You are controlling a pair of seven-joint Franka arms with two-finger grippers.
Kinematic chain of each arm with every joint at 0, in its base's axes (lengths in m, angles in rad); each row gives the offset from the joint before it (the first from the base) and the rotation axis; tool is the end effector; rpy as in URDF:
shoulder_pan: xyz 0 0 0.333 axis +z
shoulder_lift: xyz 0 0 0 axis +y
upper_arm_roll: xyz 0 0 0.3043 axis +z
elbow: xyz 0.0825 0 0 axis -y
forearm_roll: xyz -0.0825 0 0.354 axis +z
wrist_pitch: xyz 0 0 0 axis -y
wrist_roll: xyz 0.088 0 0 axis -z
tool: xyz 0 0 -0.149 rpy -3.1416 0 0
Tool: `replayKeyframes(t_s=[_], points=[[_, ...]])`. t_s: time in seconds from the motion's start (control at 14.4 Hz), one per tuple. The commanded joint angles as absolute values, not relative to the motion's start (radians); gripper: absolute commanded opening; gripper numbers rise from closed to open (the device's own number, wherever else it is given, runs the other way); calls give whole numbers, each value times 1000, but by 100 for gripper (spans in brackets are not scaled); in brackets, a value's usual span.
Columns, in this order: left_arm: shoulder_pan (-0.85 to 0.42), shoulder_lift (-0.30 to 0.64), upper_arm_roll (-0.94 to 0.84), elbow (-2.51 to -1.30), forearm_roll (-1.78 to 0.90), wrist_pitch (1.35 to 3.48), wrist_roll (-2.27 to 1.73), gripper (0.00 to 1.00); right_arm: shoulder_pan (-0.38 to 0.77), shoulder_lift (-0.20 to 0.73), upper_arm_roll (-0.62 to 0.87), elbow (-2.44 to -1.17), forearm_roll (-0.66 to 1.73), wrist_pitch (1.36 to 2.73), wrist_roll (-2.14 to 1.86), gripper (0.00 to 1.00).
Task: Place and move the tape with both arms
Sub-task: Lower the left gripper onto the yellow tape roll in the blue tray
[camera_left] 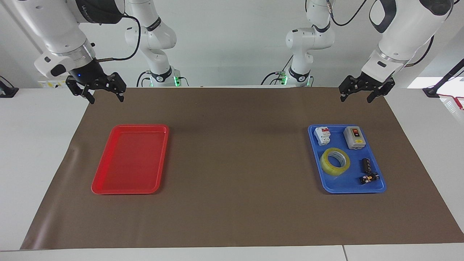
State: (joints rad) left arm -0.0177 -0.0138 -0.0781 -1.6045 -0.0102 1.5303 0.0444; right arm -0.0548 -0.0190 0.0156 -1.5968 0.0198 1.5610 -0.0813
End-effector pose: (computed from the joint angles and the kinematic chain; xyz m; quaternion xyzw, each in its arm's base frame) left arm 0.5102 -0.0508 0.5598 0.9971 -0.0700 -0.0303 0.0038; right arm 0.5165 -0.0172 0.5684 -0.9997 -0.0211 0.0078 0.0102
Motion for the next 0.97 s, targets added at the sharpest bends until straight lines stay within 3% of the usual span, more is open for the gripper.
replayKeyframes(t_s=[0.0,0.49,0.9], points=[[-23,-20,-74,-1611,-11,1540,44,100,-63,-20,18,-1598,31,1574,-66,100],[-17,-23,-74,-1620,-11,1560,46,100,-64,-18,18,-1598,31,1572,-69,100],[47,-6,-67,-1725,-9,1756,57,100,-64,-18,18,-1598,32,1572,-67,100]])
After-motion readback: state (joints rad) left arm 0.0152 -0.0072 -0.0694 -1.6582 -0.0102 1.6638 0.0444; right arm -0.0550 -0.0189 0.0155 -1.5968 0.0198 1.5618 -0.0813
